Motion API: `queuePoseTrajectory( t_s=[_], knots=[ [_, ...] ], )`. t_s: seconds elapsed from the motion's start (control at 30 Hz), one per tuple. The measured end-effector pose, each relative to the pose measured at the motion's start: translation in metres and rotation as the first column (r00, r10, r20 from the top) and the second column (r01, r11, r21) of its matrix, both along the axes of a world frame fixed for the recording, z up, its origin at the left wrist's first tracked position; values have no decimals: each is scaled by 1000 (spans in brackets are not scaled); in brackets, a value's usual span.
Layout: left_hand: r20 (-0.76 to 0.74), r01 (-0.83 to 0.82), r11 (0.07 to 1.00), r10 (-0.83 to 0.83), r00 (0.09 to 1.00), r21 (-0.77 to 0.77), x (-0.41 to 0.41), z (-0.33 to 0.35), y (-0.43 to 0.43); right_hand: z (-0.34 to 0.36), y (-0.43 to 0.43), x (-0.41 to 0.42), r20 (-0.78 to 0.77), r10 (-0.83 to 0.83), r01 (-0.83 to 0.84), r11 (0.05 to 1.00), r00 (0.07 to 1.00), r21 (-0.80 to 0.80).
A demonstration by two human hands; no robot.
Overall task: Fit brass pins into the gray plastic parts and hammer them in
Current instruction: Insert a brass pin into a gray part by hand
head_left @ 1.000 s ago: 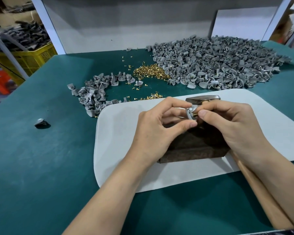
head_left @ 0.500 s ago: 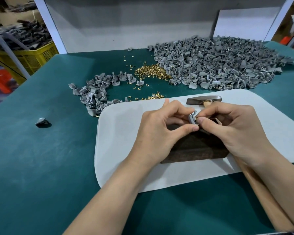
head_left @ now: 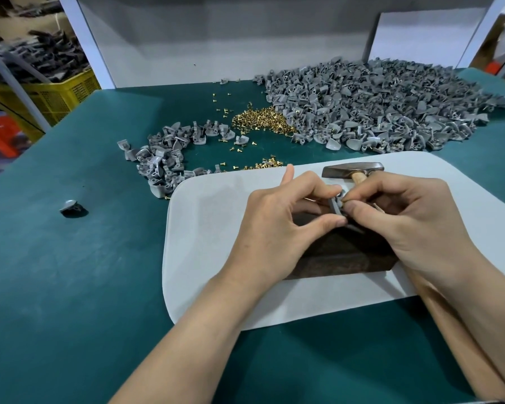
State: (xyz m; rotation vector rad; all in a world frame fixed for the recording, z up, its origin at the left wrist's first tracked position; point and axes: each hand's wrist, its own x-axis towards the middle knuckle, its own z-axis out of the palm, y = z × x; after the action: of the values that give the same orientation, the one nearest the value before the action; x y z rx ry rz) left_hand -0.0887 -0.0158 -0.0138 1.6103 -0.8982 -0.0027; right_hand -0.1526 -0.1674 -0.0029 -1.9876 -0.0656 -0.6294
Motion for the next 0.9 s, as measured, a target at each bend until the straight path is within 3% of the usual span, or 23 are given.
queuePoseTrajectory(
  t_s=[0.13, 0.5, 0.9],
  knots=[
    [-51, 5, 1000, -6, 999, -11, 0, 0, 0, -1, 0, -1, -12, 12, -12, 1000, 1000, 28],
    [2, 3, 999, -3, 1000, 52, -1, -1, 0, 0, 0, -3, -3, -19, 19, 997, 1000, -70],
    [-39, -20, 1000, 20, 999, -8, -2, 0, 0, -4, 2, -4, -4, 0, 0, 1000, 1000, -27]
  ],
)
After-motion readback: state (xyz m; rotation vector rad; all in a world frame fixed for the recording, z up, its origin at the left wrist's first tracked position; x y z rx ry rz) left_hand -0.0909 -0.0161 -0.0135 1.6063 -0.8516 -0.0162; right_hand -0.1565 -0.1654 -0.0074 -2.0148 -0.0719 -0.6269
